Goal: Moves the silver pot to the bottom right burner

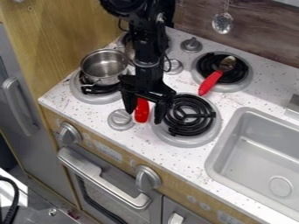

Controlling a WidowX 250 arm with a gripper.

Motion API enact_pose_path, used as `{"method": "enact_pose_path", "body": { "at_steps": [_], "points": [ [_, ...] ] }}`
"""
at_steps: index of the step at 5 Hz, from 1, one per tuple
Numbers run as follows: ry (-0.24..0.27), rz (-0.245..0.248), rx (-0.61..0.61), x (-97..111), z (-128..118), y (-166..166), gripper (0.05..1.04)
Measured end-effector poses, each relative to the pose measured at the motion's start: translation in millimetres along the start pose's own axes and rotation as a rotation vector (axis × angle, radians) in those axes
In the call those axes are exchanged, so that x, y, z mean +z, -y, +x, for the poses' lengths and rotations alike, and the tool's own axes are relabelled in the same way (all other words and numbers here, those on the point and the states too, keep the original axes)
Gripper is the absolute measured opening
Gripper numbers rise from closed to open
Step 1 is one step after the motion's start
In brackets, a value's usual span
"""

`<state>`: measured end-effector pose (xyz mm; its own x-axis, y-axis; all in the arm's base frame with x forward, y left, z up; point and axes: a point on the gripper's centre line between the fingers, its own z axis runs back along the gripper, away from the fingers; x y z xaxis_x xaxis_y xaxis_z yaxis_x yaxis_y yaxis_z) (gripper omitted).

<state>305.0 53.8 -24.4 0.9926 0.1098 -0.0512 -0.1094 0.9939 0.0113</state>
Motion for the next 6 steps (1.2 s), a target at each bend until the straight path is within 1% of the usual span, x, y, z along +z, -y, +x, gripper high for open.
{"method": "enact_pose_path", "body": {
  "at_steps": [1, 2, 3, 4, 5, 6],
  "points": [
    [-0.04, -0.002, -0.001, -12, -6, 1, 0.993],
    [-0.04, -0.003, -0.001, -12, -6, 1, 0.993],
    [-0.026, -0.026, -0.072, -17, 9, 7, 0.993],
    [0.051, 0.001, -0.098, 3, 28, 3, 0.993],
    [0.156, 0.027, -0.071, 33, 49, -16, 0.993],
    [0.181, 0.04, 0.001, 41, 48, -46, 0.993]
  ]
}}
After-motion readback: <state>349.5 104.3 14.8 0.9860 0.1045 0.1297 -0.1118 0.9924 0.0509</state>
